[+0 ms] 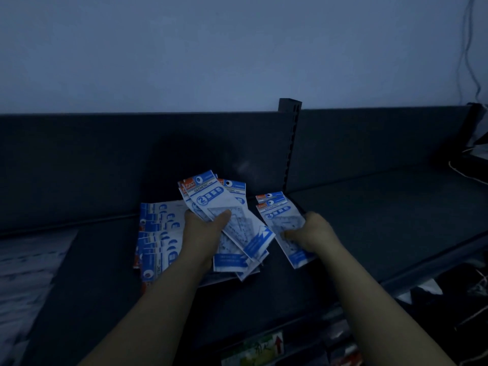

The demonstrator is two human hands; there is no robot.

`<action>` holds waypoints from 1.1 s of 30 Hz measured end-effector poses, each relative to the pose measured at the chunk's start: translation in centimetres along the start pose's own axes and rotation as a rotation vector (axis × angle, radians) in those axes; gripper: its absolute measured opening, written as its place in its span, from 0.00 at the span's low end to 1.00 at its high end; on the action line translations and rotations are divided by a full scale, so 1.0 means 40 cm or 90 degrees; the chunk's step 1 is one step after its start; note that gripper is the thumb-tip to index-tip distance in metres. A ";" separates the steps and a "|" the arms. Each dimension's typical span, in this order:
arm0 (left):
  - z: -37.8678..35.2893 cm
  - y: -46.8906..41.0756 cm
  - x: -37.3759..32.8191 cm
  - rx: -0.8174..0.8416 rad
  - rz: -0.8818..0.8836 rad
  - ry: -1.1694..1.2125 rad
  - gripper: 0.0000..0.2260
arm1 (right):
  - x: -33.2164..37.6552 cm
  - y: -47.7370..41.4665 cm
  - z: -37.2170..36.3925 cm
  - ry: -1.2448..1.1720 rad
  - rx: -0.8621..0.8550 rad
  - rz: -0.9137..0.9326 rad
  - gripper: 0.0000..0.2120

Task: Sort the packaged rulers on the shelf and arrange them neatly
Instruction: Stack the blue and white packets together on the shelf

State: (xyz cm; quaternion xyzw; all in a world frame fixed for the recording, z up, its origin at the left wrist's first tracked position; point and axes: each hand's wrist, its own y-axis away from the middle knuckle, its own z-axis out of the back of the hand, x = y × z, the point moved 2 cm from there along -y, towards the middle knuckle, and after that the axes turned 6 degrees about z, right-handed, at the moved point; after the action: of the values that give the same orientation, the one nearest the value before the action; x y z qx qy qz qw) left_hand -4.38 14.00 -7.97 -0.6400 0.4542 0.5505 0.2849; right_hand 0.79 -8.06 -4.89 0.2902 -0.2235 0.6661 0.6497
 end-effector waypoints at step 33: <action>-0.010 0.023 -0.019 0.006 -0.062 -0.009 0.26 | -0.001 -0.084 -0.048 0.053 -0.058 0.057 0.14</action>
State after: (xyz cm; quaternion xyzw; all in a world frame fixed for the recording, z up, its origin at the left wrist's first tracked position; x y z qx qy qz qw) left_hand -5.03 13.46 -7.02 -0.6561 0.4226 0.5385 0.3176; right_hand 3.94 -6.61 -6.62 0.2218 -0.2390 0.6949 0.6409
